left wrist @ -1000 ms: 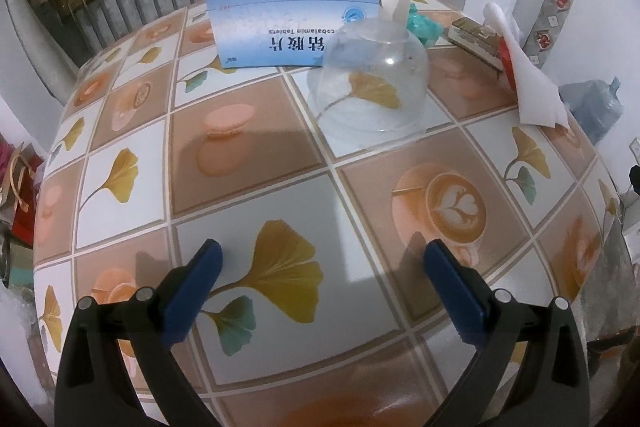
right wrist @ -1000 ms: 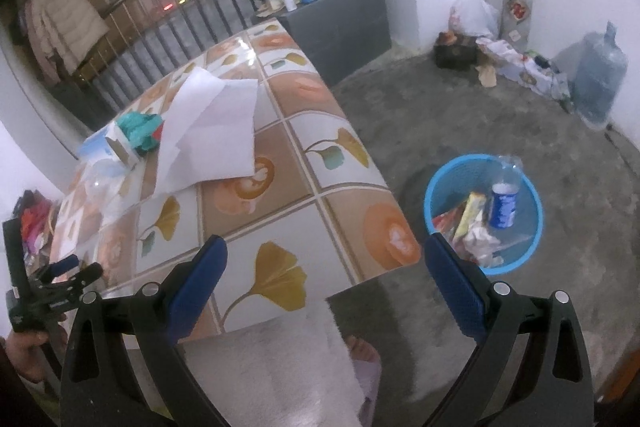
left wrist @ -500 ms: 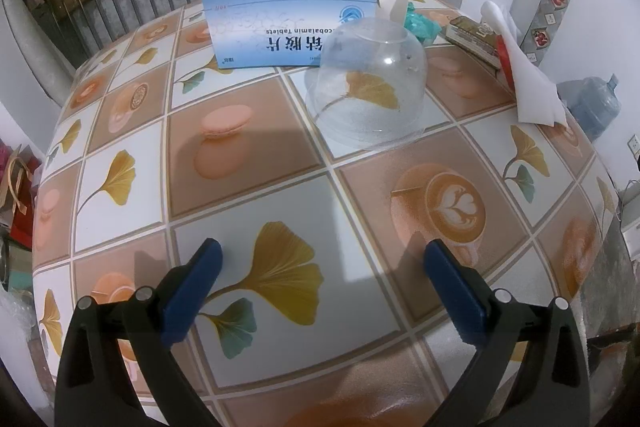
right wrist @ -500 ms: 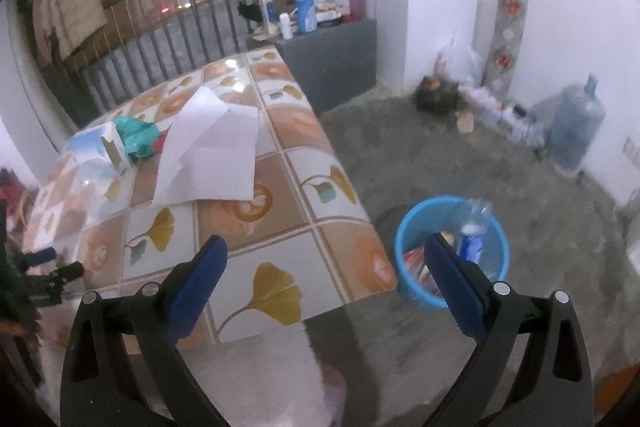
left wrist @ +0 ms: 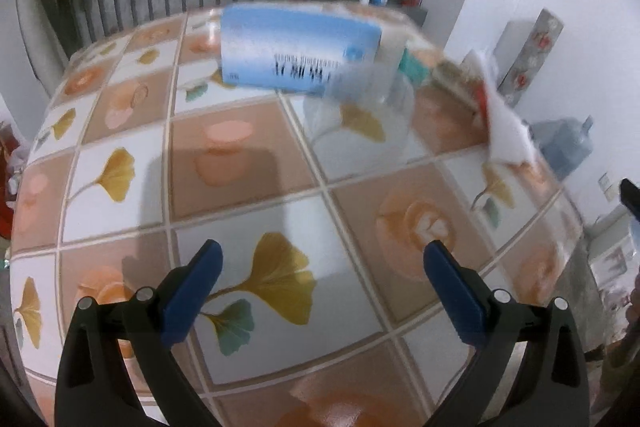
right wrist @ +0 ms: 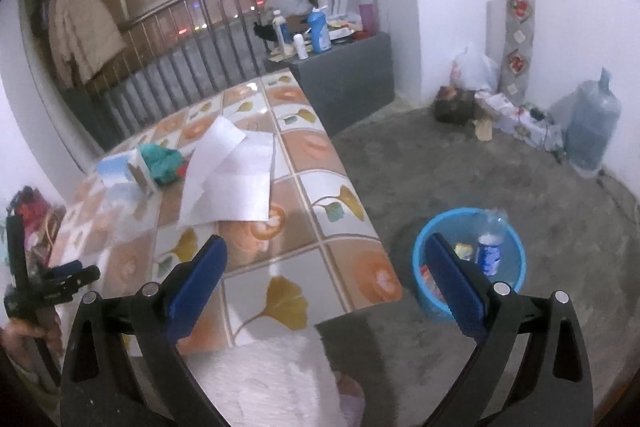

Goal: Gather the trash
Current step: 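Move both open tools back over the table toward the clear plastic dome, then grasp the clear plastic dome with the left tool while the right tool grasps a white tissue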

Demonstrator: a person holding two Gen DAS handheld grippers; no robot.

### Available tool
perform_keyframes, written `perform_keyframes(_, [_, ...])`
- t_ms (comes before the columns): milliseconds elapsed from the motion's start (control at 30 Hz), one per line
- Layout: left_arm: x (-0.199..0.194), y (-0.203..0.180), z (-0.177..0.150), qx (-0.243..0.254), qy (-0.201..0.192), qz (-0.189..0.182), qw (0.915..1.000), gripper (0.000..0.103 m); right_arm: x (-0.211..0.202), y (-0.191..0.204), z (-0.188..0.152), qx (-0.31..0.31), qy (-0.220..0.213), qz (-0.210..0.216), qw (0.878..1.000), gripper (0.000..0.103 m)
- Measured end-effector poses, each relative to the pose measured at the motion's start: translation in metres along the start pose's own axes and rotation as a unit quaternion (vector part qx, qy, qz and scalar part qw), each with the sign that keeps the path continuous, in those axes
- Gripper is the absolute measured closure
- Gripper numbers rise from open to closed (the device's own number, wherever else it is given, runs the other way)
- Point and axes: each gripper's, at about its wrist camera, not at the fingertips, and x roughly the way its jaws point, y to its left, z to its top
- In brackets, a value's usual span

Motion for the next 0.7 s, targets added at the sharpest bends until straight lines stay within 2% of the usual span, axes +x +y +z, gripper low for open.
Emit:
perform_keyframes(133, [-0.017,-0.003,0.006,0.013,-0.047,-0.030,0.9984,0.006,0.013,0.009,0.007,0.015,0.026,0.039,0.999,0.008])
perform_keyframes(333, [-0.036,-0.013,0.022,0.034,-0.117,-0.092,0.9883,0.011,0.033,0.041,0.014,0.004,0.053,0.082,0.995,0.010])
perform_keyframes(500, [-0.024,-0.021,0.036,0.053,-0.128,-0.105,0.9848,0.019,0.050,0.076,0.023,-0.026,0.068,0.099,0.992,0.015])
perform_keyframes(700, [-0.001,-0.016,0.056,0.031,-0.125,-0.112,0.9853,0.023,0.075,0.108,0.033,-0.051,0.082,0.100,0.990,0.024])
